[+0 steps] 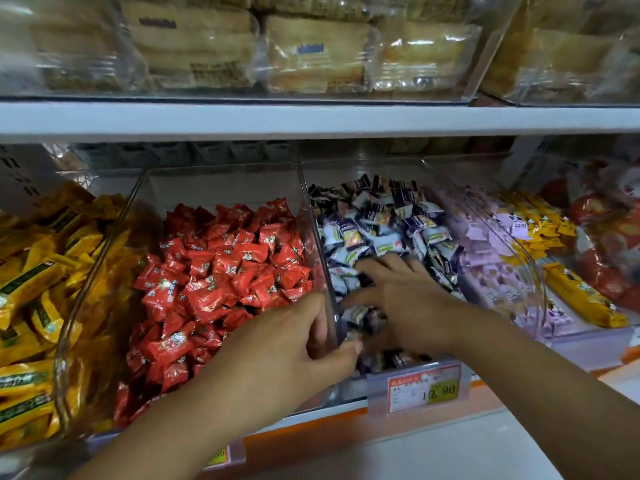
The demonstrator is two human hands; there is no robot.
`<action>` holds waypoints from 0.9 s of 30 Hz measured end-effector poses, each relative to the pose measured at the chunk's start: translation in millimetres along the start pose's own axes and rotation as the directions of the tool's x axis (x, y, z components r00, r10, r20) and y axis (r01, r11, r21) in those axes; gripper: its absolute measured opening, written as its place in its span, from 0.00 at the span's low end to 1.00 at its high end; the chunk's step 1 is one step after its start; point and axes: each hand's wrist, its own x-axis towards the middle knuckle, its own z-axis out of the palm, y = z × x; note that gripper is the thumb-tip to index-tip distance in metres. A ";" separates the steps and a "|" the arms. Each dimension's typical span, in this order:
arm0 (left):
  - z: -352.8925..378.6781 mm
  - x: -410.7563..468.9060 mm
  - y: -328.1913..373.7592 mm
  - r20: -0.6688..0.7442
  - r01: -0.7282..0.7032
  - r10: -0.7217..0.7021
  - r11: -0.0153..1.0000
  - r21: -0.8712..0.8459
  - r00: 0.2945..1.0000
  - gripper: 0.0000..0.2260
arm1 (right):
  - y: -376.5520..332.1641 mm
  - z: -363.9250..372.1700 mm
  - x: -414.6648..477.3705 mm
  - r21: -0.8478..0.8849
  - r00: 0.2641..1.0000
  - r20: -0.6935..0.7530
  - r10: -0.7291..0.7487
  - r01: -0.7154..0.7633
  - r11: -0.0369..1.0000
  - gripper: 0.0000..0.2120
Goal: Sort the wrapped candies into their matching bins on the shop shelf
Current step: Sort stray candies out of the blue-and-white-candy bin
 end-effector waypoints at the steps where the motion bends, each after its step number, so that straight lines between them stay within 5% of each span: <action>1: -0.2 0.0 -0.2 0.006 0.006 -0.006 1.000 -0.008 1.000 0.18 | 6.0 -1.4 0.8 -0.025 0.999 -0.020 0.028 -0.029 0.999 0.26; 8: 0.0 0.0 -1.9 0.018 -0.003 0.003 1.000 -0.025 1.000 0.19 | 38.8 -18.4 -7.7 0.176 0.992 -0.020 0.121 -0.116 0.978 0.20; 13: -0.4 -0.8 -3.5 0.008 -0.017 0.017 1.000 0.008 1.000 0.21 | 40.0 -34.5 -29.0 0.111 0.992 0.069 0.106 -0.113 0.987 0.24; 17: -0.5 0.8 -3.5 0.015 -0.013 0.013 1.000 0.000 1.000 0.21 | 12.5 -35.9 -29.3 0.216 0.991 -0.086 -0.099 0.116 0.970 0.14; 19: -0.1 1.1 -2.0 0.007 -0.010 0.011 1.000 -0.009 1.000 0.20 | -4.9 -18.4 -11.8 0.303 0.974 -0.024 -0.226 0.223 0.926 0.11; 24: -1.7 0.3 3.7 0.028 0.002 -0.001 1.000 -0.013 1.000 0.16 | 9.1 4.7 8.3 0.039 0.994 0.065 -0.084 0.082 0.996 0.27; 27: -1.8 -0.3 4.5 0.032 0.010 -0.010 1.000 -0.010 0.999 0.17 | 28.5 -5.4 4.5 0.046 1.000 0.016 -0.025 0.024 0.999 0.22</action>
